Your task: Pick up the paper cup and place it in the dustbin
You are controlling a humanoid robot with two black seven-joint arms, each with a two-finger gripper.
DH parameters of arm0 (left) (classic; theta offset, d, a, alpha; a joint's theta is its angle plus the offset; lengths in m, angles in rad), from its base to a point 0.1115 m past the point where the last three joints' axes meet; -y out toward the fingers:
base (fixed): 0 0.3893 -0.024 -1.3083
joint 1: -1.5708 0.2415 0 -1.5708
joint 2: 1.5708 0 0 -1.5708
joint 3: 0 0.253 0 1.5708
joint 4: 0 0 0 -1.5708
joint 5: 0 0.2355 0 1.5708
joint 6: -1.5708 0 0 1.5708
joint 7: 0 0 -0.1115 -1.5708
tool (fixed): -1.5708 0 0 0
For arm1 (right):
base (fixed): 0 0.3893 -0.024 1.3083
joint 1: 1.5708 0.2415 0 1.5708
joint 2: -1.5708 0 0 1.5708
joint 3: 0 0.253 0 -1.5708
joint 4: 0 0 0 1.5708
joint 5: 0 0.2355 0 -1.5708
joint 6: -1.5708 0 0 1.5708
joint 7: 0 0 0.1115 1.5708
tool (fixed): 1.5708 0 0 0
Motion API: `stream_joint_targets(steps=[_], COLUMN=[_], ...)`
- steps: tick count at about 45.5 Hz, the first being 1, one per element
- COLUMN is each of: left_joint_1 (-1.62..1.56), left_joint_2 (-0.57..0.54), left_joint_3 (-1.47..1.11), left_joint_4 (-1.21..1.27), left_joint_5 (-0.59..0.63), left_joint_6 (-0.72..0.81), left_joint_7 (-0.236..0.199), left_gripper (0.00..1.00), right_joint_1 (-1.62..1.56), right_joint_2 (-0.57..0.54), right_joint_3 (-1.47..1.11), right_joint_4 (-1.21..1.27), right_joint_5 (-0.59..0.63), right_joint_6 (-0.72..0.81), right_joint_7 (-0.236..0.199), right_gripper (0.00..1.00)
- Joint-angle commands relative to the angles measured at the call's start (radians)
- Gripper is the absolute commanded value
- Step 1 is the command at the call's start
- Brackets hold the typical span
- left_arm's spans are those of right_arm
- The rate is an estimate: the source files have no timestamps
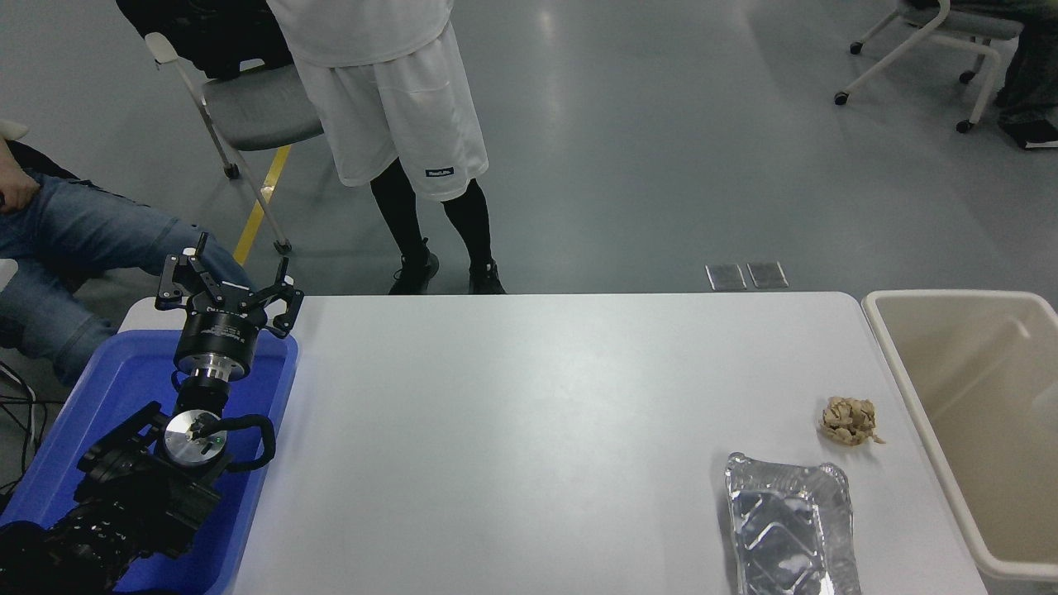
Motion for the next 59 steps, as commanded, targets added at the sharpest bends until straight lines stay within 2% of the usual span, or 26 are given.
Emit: stream_joint_targets(steps=[1, 12, 33, 37, 39, 40, 43, 47, 52, 59], left_joint_1=[0.000, 0.000, 0.000, 0.000, 0.000, 0.000, 0.000, 0.000, 0.000, 0.000], left_joint_2=[0.000, 0.000, 0.000, 0.000, 0.000, 0.000, 0.000, 0.000, 0.000, 0.000], left_joint_3=[0.000, 0.000, 0.000, 0.000, 0.000, 0.000, 0.000, 0.000, 0.000, 0.000], left_joint_4=[0.000, 0.000, 0.000, 0.000, 0.000, 0.000, 0.000, 0.000, 0.000, 0.000], left_joint_5=[0.000, 0.000, 0.000, 0.000, 0.000, 0.000, 0.000, 0.000, 0.000, 0.000], left_joint_6=[-0.001, -0.001, -0.001, -0.001, -0.001, -0.001, -0.001, -0.001, -0.001, -0.001], left_joint_7=[0.000, 0.000, 0.000, 0.000, 0.000, 0.000, 0.000, 0.000, 0.000, 0.000], left_gripper=[0.99, 0.99, 0.99, 0.99, 0.99, 0.99, 0.99, 0.99, 0.99, 0.99], right_joint_1=[-0.130, -0.183, -0.204, -0.206, -0.207, -0.207, -0.213, -0.216, -0.218, -0.209], right_joint_2=[0.092, 0.157, 0.161, 0.161, 0.161, 0.161, 0.161, 0.163, 0.163, 0.163], right_joint_3=[0.036, 0.038, 0.064, 0.064, 0.064, 0.064, 0.064, 0.066, 0.066, 0.066], right_joint_4=[-0.062, -0.095, -0.095, -0.095, -0.095, -0.093, -0.093, -0.093, -0.093, -0.092], right_joint_5=[0.092, 0.165, 0.173, 0.173, 0.173, 0.173, 0.173, 0.174, 0.174, 0.174], right_joint_6=[-0.202, -0.296, -0.327, -0.359, -0.377, -0.395, -0.411, -0.425, -0.446, -0.451], right_joint_7=[0.000, 0.000, 0.000, 0.000, 0.002, 0.002, 0.002, 0.002, 0.002, 0.002], right_gripper=[0.00, 0.00, 0.02, 0.27, 0.45, 0.61, 0.67, 0.87, 0.98, 1.00])
